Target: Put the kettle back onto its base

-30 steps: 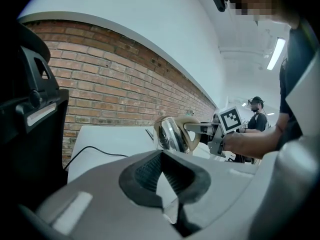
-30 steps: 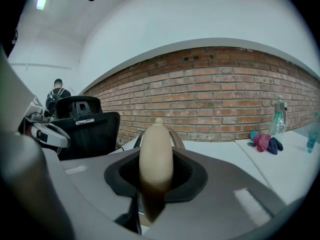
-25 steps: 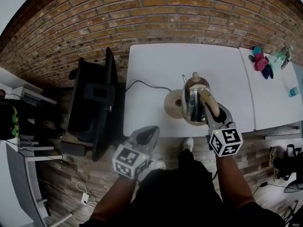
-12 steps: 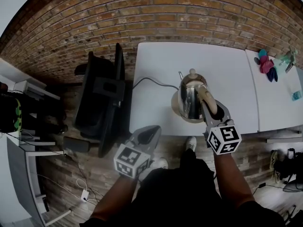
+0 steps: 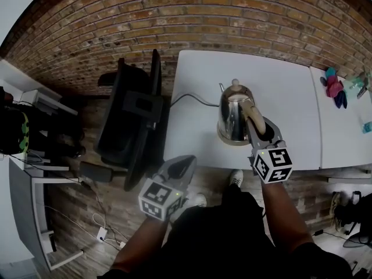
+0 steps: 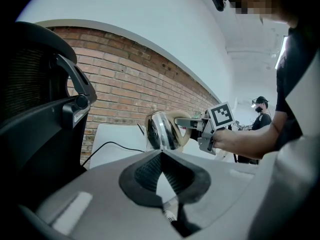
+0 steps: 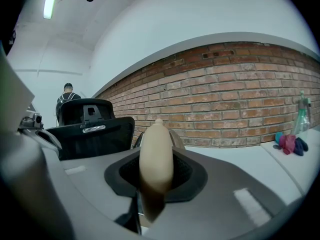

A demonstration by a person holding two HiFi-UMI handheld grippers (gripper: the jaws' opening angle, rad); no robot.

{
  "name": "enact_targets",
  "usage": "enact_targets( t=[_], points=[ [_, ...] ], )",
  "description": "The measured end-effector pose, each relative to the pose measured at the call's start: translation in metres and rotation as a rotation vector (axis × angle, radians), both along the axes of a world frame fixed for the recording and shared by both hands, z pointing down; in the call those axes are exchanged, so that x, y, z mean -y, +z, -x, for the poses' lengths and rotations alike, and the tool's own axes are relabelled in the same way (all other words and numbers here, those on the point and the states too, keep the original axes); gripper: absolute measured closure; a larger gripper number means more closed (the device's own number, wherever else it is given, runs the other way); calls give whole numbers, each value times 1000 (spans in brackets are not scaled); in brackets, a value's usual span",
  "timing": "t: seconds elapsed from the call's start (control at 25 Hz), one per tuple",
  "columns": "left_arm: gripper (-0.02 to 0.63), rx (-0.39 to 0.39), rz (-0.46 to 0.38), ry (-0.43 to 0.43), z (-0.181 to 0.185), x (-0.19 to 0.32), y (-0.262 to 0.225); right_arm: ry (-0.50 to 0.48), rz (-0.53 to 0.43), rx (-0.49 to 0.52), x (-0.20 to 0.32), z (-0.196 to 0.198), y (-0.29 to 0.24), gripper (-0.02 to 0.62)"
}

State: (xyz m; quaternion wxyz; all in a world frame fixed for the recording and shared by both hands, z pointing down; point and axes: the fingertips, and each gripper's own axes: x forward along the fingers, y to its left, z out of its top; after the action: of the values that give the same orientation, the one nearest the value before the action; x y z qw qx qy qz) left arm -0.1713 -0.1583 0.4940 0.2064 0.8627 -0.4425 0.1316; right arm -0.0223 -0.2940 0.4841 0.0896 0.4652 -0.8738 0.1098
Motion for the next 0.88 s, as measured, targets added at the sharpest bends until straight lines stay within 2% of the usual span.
enact_targets(
  t=[0.52, 0.88],
  points=[
    [606, 4, 10, -76, 17, 1, 4, -8, 26, -4, 30, 12, 18, 492],
    [604, 8, 7, -94, 26, -4, 4, 20, 19, -8, 27, 13, 24, 489]
  ],
)
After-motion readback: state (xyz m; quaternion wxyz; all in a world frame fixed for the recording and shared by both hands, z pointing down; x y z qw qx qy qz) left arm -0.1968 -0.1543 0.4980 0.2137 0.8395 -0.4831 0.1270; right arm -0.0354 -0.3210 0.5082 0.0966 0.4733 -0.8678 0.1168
